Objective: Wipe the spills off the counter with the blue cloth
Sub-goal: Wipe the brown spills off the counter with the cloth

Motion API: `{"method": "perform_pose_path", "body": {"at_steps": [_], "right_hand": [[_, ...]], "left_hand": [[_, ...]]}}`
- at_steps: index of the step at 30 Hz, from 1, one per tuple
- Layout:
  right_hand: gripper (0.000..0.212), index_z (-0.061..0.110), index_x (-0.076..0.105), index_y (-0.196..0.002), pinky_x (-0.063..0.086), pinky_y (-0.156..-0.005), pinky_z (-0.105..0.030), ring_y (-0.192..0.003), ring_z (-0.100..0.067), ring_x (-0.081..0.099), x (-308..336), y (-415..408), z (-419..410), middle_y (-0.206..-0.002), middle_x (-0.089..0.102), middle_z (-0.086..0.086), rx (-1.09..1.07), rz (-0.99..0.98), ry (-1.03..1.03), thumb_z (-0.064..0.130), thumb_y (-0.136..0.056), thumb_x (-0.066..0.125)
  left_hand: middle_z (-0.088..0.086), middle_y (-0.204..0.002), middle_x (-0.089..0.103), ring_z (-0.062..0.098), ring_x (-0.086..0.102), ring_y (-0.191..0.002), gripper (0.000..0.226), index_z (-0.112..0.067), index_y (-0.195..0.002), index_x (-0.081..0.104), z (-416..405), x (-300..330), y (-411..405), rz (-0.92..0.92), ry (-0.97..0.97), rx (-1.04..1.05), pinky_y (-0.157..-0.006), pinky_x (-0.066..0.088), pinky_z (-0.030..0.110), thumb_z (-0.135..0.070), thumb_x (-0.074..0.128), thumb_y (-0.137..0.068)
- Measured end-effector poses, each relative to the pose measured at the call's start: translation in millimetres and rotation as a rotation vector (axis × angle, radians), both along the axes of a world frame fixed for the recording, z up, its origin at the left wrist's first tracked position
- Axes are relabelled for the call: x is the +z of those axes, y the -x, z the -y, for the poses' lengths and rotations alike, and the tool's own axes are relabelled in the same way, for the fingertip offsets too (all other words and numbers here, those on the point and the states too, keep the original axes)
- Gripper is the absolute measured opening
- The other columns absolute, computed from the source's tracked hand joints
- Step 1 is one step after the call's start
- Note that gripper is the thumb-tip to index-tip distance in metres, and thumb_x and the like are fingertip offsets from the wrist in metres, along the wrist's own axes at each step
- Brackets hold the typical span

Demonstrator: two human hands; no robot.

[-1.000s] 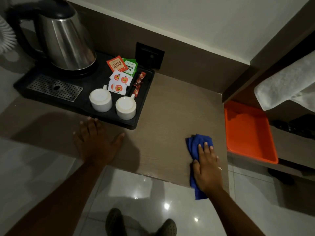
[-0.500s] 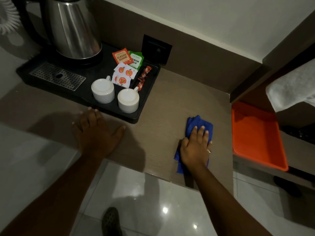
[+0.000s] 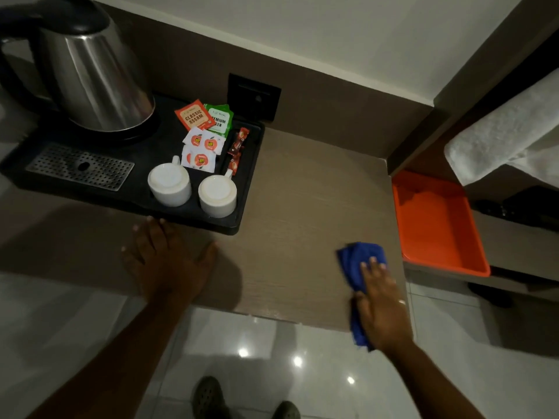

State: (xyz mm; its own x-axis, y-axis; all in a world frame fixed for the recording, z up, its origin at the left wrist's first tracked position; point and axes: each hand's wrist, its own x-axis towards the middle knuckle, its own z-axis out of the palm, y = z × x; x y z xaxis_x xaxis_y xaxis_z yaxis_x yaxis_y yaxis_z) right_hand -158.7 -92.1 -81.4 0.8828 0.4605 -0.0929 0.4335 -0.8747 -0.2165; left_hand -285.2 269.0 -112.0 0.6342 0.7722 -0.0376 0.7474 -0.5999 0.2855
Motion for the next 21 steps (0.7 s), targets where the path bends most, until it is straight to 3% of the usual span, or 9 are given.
{"method": "perform_pose_path", "body": {"at_steps": [4,7,11,13,16,21], "right_hand": [[0.064,0.012,0.019,-0.15,0.012,-0.12,-0.046,-0.148,-0.027,0.008,-2.7,-14.0,-12.1,-0.16,0.014,-0.012,-0.273,0.025,0.033,0.038,-0.092,0.027],[0.062,0.013,0.013,-0.151,0.004,-0.12,-0.049,-0.148,-0.028,0.001,-4.1,-12.0,-59.8,-0.161,0.005,-0.011,-0.423,-0.027,-0.014,0.032,-0.096,0.032],[0.064,0.023,0.009,-0.151,0.0,-0.119,-0.04,-0.148,-0.018,-0.003,1.9,8.6,-40.7,-0.159,0.001,0.003,0.047,-0.064,0.0,0.04,-0.092,0.029],[0.065,0.024,0.015,-0.15,0.008,-0.12,-0.042,-0.149,-0.021,0.005,7.2,6.8,-2.2,-0.159,0.008,0.002,0.088,-0.049,0.015,0.043,-0.089,0.029],[0.066,0.02,0.017,-0.15,0.012,-0.12,-0.046,-0.149,-0.023,0.005,8.8,-8.1,16.4,-0.16,0.009,-0.002,-0.098,-0.033,0.025,0.04,-0.089,0.029],[0.064,0.013,0.007,-0.152,0.002,-0.12,-0.05,-0.148,-0.027,-0.005,2.6,-30.5,-66.4,-0.162,-0.001,-0.011,-0.392,-0.063,0.034,0.034,-0.096,0.032]], "left_hand": [[0.027,-0.159,0.02,0.047,0.014,-0.146,0.111,0.002,-0.149,0.019,-3.6,-5.7,-0.5,-0.011,0.006,-0.001,-0.111,0.01,0.071,-0.081,0.033,-0.077],[0.027,-0.16,0.018,0.046,0.012,-0.147,0.112,0.002,-0.15,0.017,-3.8,-7.8,-0.4,-0.025,0.009,-0.011,-0.111,0.009,0.071,-0.082,0.031,-0.076],[0.026,-0.16,0.018,0.045,0.012,-0.147,0.115,0.001,-0.15,0.015,-4.7,-5.8,-0.7,-0.032,0.02,-0.014,-0.112,0.008,0.07,-0.085,0.027,-0.076],[0.027,-0.159,0.019,0.046,0.013,-0.147,0.114,0.002,-0.15,0.016,-4.7,-5.0,-0.5,-0.034,0.024,-0.017,-0.111,0.009,0.071,-0.085,0.028,-0.076],[0.028,-0.159,0.019,0.046,0.013,-0.146,0.113,0.001,-0.15,0.016,-4.3,-4.8,0.1,-0.039,0.03,-0.015,-0.111,0.009,0.071,-0.084,0.029,-0.076],[0.027,-0.16,0.019,0.045,0.012,-0.147,0.113,0.001,-0.15,0.017,-4.3,-4.5,-0.9,-0.052,0.036,-0.006,-0.112,0.009,0.069,-0.085,0.028,-0.077]]}}
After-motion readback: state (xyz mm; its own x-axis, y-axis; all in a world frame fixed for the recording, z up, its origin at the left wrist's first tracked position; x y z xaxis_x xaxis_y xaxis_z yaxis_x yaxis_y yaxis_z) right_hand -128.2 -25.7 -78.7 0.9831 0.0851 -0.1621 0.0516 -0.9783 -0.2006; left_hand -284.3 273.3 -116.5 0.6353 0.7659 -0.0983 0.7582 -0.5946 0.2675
